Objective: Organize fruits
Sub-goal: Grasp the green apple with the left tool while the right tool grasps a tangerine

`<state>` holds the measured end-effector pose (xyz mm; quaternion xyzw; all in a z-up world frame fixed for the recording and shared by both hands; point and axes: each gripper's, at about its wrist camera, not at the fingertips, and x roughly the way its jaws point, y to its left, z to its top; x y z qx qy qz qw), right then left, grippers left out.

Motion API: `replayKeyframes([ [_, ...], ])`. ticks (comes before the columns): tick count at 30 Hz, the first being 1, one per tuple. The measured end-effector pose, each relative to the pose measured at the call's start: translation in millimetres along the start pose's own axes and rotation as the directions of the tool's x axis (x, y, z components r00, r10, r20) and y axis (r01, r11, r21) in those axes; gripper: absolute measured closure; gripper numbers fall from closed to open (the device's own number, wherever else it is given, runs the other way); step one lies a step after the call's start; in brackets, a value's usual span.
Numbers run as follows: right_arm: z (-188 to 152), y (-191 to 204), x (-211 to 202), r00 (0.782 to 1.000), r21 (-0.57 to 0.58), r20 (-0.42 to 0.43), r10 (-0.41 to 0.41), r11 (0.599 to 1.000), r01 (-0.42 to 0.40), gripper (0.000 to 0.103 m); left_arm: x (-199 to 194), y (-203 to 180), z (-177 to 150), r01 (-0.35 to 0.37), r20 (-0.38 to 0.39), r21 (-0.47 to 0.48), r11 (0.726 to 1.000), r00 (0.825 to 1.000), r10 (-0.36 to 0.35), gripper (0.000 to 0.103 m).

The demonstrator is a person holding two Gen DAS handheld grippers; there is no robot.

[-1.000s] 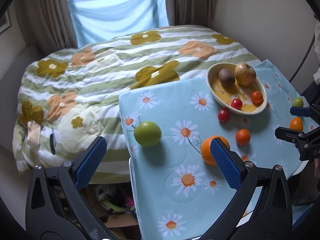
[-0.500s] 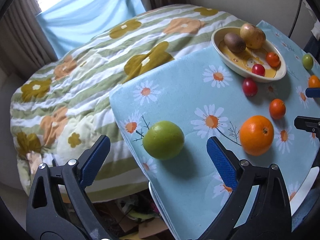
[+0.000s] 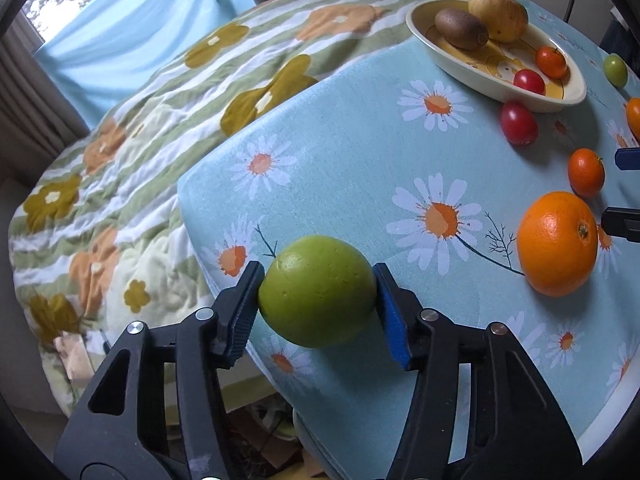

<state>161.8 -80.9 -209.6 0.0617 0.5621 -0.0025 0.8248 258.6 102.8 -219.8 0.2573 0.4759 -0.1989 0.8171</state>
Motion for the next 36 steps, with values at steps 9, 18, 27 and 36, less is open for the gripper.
replayKeyframes([
  [9,5,6,7,1.0,-0.019,-0.005,0.011,1.0,-0.011,0.037,2,3,-2,0.015,-0.008,-0.03,0.999,1.0,-0.015,0.044],
  [18,12,11,14,1.0,-0.038,0.004,0.016,0.999,-0.016,0.05,-5,-2,-7,0.047,-0.013,-0.07,0.996,0.999,-0.048,0.044],
  [27,20,15,17,0.999,-0.064,0.014,0.034,0.997,-0.033,0.069,-15,-8,-10,0.065,-0.008,-0.101,0.993,0.998,-0.066,0.044],
  [36,18,17,-2,0.998,-0.075,0.047,0.052,0.996,-0.048,0.069,-39,-5,-8,0.076,0.029,-0.151,0.986,0.997,-0.073,0.044],
])
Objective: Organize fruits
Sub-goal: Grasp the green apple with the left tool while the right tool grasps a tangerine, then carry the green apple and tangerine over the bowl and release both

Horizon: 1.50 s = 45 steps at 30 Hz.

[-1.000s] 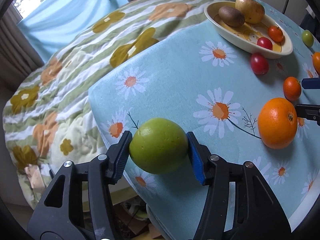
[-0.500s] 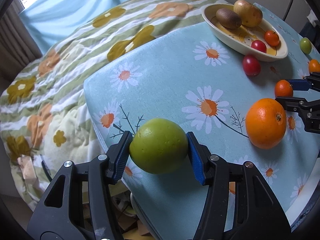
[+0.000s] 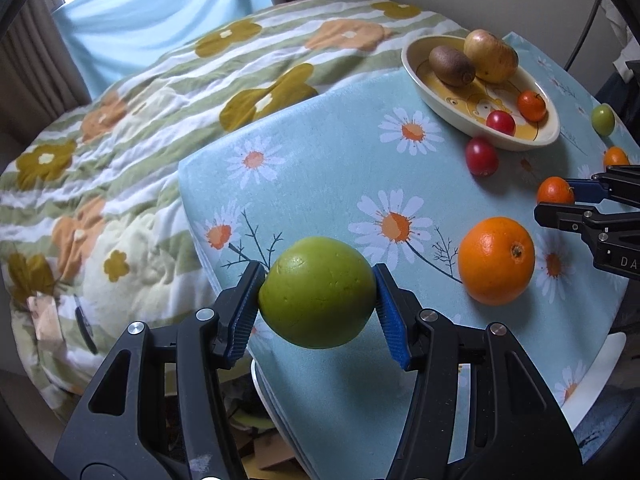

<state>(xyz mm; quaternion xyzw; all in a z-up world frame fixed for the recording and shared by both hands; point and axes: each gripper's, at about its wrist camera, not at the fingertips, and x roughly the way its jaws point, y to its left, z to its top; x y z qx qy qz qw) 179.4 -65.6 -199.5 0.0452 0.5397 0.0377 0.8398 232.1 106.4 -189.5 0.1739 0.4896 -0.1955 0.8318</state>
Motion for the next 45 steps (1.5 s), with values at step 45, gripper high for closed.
replayKeyframes([
  [45,82,-156,-59,0.986,-0.176,0.111,0.122,0.979,-0.101,0.069,-7,-121,151,0.01,0.136,-0.277,0.961,0.99,0.029,0.044],
])
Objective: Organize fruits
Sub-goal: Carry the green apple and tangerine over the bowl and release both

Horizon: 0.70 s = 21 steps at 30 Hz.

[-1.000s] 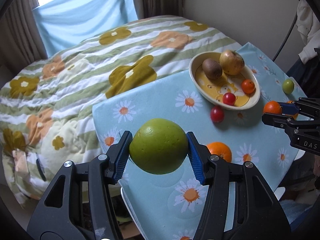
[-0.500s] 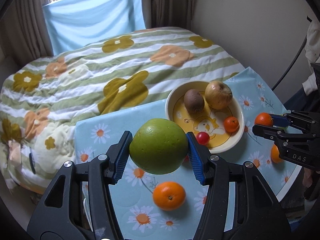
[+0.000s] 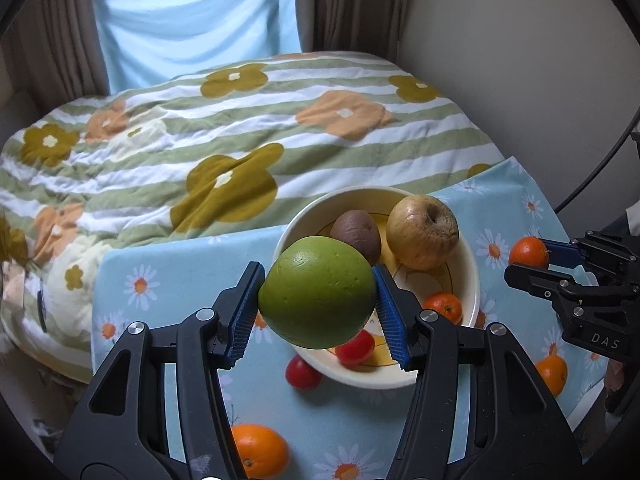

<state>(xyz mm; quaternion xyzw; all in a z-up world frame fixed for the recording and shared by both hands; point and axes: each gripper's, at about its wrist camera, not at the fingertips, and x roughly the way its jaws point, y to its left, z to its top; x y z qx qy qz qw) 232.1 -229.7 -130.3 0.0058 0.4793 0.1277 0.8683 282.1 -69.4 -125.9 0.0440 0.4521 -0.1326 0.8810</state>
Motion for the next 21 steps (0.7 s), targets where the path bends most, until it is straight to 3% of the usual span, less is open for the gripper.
replayKeyframes([
  [10,0,-28,26,0.997,-0.008,-0.05,0.055,0.998,-0.056,0.069,50,-7,-4,-0.037,-0.079,-0.036,0.999,0.996,0.034,0.044],
  [17,-2,-32,30,0.997,0.015,-0.059,0.048,0.999,-0.047,0.069,57,-5,-8,0.009,-0.083,-0.032,0.999,0.997,-0.012,0.042],
  [18,-1,-33,31,0.997,0.019,-0.059,0.044,0.999,-0.043,0.069,55,-4,-7,0.018,-0.076,-0.033,0.999,0.997,-0.02,0.04],
  [20,-2,-33,28,0.998,0.031,-0.056,0.035,0.999,-0.033,0.069,50,-2,-6,0.018,-0.052,-0.03,0.999,0.998,-0.02,0.006],
  [21,-2,-33,26,0.998,0.038,-0.054,0.03,0.999,-0.028,0.069,46,-1,-5,0.014,-0.034,-0.028,1.0,0.999,-0.014,0.0],
])
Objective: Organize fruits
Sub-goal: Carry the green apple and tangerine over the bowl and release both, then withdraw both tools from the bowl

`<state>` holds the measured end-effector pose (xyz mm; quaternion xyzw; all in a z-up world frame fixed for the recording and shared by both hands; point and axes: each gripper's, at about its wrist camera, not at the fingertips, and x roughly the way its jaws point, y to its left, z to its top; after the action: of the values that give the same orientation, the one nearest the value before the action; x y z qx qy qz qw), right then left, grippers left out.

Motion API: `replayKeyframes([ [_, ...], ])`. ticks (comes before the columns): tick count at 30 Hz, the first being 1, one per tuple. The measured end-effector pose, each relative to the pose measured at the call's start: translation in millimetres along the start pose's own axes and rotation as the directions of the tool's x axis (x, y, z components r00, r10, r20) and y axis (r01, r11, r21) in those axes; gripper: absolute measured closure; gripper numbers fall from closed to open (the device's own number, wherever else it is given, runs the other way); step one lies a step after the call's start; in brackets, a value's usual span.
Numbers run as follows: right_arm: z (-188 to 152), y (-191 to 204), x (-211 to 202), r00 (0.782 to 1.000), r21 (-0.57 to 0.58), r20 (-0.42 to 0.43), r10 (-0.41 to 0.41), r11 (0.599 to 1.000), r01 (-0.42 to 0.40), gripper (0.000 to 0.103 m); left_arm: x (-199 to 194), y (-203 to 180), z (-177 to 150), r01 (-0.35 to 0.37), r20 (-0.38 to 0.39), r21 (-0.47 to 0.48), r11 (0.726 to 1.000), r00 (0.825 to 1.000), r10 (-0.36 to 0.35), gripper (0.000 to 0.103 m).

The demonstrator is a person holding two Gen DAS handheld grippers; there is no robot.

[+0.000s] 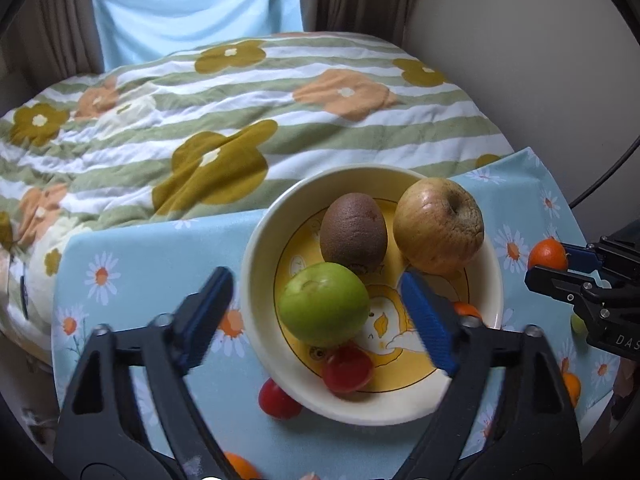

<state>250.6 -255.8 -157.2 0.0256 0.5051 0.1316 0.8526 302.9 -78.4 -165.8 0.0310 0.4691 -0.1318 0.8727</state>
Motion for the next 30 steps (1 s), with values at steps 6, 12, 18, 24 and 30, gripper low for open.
replayKeyframes([
  [6,-4,5,-9,1.0,0.015,0.012,-0.026,1.0,0.026,0.069,-16,8,-2,-0.003,0.023,0.022,1.0,1.0,0.002,0.0],
  [12,-5,23,-14,0.999,0.008,0.026,-0.023,1.0,0.023,0.069,-41,20,-10,-0.015,0.036,0.027,1.0,0.999,0.014,0.0],
  [18,-3,47,-19,0.999,-0.024,0.052,-0.003,1.0,0.005,0.069,-69,35,-21,-0.047,0.053,0.007,0.999,0.998,0.047,0.0],
  [24,-4,67,-15,0.998,-0.052,0.053,0.021,0.998,-0.018,0.069,-91,49,-36,-0.083,0.062,-0.008,0.997,0.995,0.083,0.0],
  [30,-8,83,3,0.999,-0.075,0.024,0.039,0.997,-0.037,0.069,-105,61,-52,-0.111,0.057,-0.024,0.994,0.992,0.112,0.0],
])
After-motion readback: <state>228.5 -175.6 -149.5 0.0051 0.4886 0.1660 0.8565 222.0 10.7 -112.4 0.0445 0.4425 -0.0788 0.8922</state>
